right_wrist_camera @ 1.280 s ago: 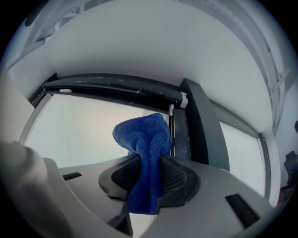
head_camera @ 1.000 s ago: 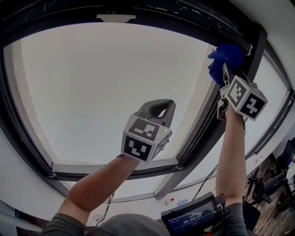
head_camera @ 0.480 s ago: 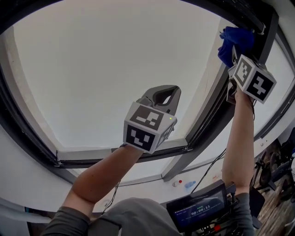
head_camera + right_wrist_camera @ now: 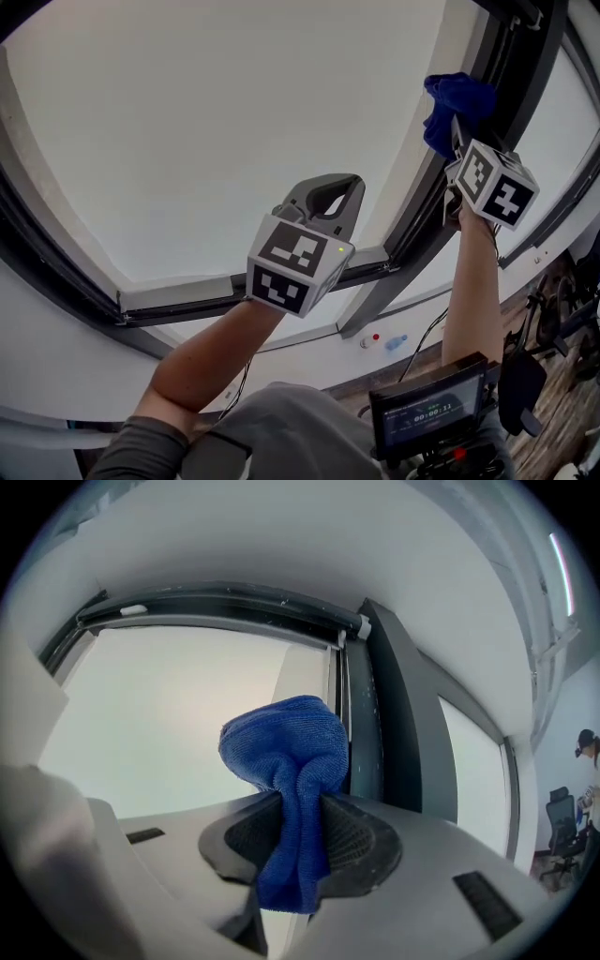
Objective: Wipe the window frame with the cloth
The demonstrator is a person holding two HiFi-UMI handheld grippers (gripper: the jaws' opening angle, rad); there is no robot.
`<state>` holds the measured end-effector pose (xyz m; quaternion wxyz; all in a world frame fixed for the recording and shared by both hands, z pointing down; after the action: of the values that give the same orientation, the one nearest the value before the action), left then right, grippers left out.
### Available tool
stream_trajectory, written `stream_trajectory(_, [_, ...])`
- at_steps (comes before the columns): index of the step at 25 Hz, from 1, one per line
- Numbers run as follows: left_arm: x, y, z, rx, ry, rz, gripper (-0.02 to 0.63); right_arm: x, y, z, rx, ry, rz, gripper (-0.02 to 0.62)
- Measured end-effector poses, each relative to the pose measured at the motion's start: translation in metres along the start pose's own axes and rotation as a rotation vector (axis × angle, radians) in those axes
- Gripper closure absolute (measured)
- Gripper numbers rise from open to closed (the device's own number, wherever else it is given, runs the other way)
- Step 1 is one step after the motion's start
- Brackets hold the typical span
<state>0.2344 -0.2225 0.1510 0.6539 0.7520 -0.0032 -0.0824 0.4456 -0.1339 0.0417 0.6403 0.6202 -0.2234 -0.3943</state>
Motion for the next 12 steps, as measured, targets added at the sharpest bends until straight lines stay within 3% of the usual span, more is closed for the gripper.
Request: stream_trajectory(12, [-0.033,0.056,-0.023,-0.075,0.001,0.073,0.598,-0.030,0.147,0.011,0.027,-0.035,0.194,0.472])
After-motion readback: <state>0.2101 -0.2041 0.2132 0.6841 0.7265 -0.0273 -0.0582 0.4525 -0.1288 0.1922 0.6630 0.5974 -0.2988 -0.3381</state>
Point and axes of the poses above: the fingertips, and each gripper's own axes: x forward along the fingers, z to its left, y out of its underside, the point moved 6 cm from there along -x, backward along the fingers, and after that the axes turned 1 degree about x, right-handed, at the moved point
